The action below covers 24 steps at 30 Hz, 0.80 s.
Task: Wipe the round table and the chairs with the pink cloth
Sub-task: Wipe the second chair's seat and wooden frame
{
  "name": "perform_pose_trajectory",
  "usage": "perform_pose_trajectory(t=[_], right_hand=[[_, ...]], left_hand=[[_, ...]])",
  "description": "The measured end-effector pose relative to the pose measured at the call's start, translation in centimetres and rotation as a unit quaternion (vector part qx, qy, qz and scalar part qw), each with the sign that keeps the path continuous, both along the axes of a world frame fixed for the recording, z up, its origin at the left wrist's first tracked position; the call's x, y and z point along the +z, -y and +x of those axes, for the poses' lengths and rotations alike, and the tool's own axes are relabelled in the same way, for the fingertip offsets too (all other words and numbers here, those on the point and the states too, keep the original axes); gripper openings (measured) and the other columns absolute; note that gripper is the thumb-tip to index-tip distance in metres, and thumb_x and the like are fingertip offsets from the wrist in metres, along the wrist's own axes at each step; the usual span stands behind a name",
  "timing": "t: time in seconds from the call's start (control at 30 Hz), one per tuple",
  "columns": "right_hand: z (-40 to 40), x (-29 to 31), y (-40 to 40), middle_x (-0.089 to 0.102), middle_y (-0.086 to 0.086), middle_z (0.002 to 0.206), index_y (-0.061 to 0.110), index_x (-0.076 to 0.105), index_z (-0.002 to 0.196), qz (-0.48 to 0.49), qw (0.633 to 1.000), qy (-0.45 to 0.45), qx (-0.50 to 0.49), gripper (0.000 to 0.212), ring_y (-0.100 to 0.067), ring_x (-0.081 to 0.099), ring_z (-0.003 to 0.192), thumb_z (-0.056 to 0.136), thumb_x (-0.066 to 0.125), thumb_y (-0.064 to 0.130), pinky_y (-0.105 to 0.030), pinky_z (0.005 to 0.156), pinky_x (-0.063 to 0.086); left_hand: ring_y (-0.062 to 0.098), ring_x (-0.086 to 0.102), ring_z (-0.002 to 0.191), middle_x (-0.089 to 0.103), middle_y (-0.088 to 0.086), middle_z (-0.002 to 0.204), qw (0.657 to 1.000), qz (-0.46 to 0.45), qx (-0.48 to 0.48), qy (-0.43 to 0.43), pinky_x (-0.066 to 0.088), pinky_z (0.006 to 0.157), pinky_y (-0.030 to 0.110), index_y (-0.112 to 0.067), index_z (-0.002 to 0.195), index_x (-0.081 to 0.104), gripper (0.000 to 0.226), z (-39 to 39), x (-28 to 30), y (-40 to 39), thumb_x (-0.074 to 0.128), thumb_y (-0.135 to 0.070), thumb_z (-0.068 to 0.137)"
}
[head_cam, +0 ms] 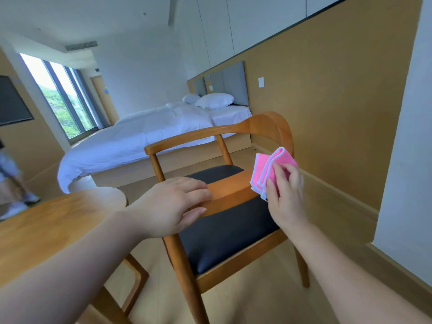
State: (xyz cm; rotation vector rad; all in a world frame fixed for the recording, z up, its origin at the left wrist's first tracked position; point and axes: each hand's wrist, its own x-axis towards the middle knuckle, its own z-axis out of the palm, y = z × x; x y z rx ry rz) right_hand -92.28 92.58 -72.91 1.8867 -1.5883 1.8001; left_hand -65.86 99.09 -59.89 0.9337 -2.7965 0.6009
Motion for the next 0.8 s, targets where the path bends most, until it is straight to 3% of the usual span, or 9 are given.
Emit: perform_pose_trajectory(t=[0.07, 0.13, 0.2, 0.33, 0.47, 0.63, 0.8], right_hand=[[0.6, -0.2, 0.4, 0.027, -0.010, 0.147, 0.013, 0.037, 0.141, -0.005, 0.998, -0.066, 0.005, 0.044, -0.027, 0.027, 0.137, 0.101, 0.031, 0.031, -0.058, 0.101, 0.040], [1.8, -0.9, 0.6, 0.017, -0.013, 0.156, 0.014, 0.027, 0.147, -0.016, 0.996, -0.088, 0.028, 0.048, -0.030, 0.013, 0.145, 0.102, 0.024, 0.030, -0.061, 0.111, 0.024], [3.5, -1.5, 0.2, 0.014, -0.014, 0.158, 0.012, 0.025, 0.147, -0.042, 0.992, -0.113, 0.030, 0.050, -0.031, 0.008, 0.147, 0.102, 0.020, 0.034, -0.060, 0.115, 0.012], [8.2, -1.7, -1.4, 0.015, -0.015, 0.156, 0.012, 0.022, 0.147, -0.085, 0.969, -0.231, 0.005, 0.055, -0.034, 0.009, 0.146, 0.101, 0.024, 0.041, -0.053, 0.118, 0.001], [11.9, -1.3, -2.3, 0.010, -0.018, 0.158, 0.009, 0.014, 0.150, -0.120, 0.925, -0.359, -0.036, 0.063, -0.038, 0.007, 0.146, 0.099, 0.035, 0.039, -0.055, 0.117, -0.001], [14.5, -0.3, -2.7, 0.012, -0.021, 0.156, 0.006, 0.005, 0.152, -0.164, 0.876, -0.453, -0.031, 0.069, -0.042, 0.011, 0.144, 0.099, 0.042, 0.030, -0.058, 0.116, 0.001], [15.9, 1.2, -2.6, 0.022, -0.020, 0.155, 0.007, 0.015, 0.152, -0.203, 0.825, -0.527, -0.017, 0.064, -0.042, 0.019, 0.142, 0.098, 0.046, 0.024, -0.057, 0.117, 0.010]], left_hand=[[0.021, 0.058, 0.109, 0.062, 0.004, 0.118, 1.000, -0.014, -0.012, 0.009, 0.041, 0.093, 0.026, -0.015, 0.120, 0.062, 0.031, 0.9, 0.0, -1.0, 0.056, -0.027, 0.093], [0.023, 0.059, 0.106, 0.063, 0.008, 0.116, 0.999, -0.026, -0.019, 0.010, 0.044, 0.093, 0.030, -0.010, 0.117, 0.064, 0.028, 2.4, -0.1, -1.9, 0.059, -0.021, 0.092], [0.024, 0.059, 0.101, 0.063, 0.009, 0.112, 0.999, -0.037, -0.025, 0.004, 0.047, 0.089, 0.031, -0.008, 0.111, 0.066, 0.023, 4.3, -0.5, -2.9, 0.058, -0.018, 0.092], [0.020, 0.060, 0.091, 0.064, 0.005, 0.102, 1.000, -0.024, -0.002, -0.004, 0.051, 0.078, 0.033, -0.011, 0.103, 0.067, 0.020, 9.1, -2.5, -4.6, 0.053, -0.019, 0.093], [0.018, 0.061, 0.094, 0.065, 0.002, 0.101, 0.999, 0.004, 0.051, 0.004, 0.052, 0.079, 0.034, -0.014, 0.106, 0.066, 0.018, 12.5, -5.4, -5.0, 0.059, -0.017, 0.089], [0.014, 0.058, 0.102, 0.063, -0.002, 0.108, 0.993, 0.053, 0.101, -0.023, 0.048, 0.089, 0.030, -0.019, 0.112, 0.063, 0.023, 15.0, -9.7, -4.4, 0.052, -0.020, 0.092], [0.011, 0.056, 0.101, 0.061, -0.005, 0.108, 0.984, 0.105, 0.128, -0.072, 0.048, 0.090, 0.027, -0.024, 0.116, 0.060, 0.025, 15.7, -16.1, -3.2, 0.050, -0.020, 0.093]])
